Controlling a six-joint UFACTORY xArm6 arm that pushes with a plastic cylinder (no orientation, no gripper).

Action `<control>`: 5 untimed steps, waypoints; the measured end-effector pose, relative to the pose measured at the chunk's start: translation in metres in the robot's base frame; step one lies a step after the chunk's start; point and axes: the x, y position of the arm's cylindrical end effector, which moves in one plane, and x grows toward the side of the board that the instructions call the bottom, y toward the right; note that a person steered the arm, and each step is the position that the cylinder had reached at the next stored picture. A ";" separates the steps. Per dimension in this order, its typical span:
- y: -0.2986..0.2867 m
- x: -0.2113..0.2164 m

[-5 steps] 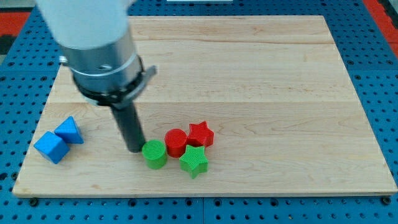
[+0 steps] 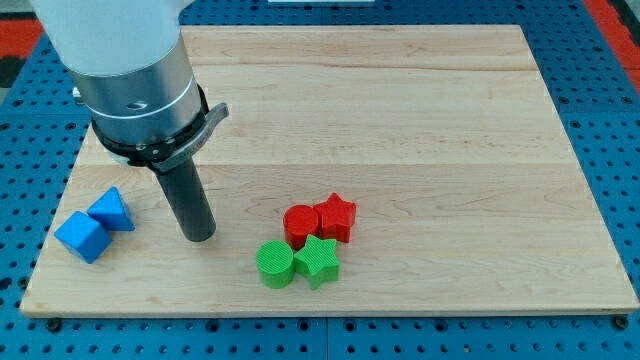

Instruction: Separate the blue blocks from each other

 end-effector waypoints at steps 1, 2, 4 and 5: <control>0.000 -0.002; 0.000 -0.004; 0.002 -0.004; 0.003 -0.004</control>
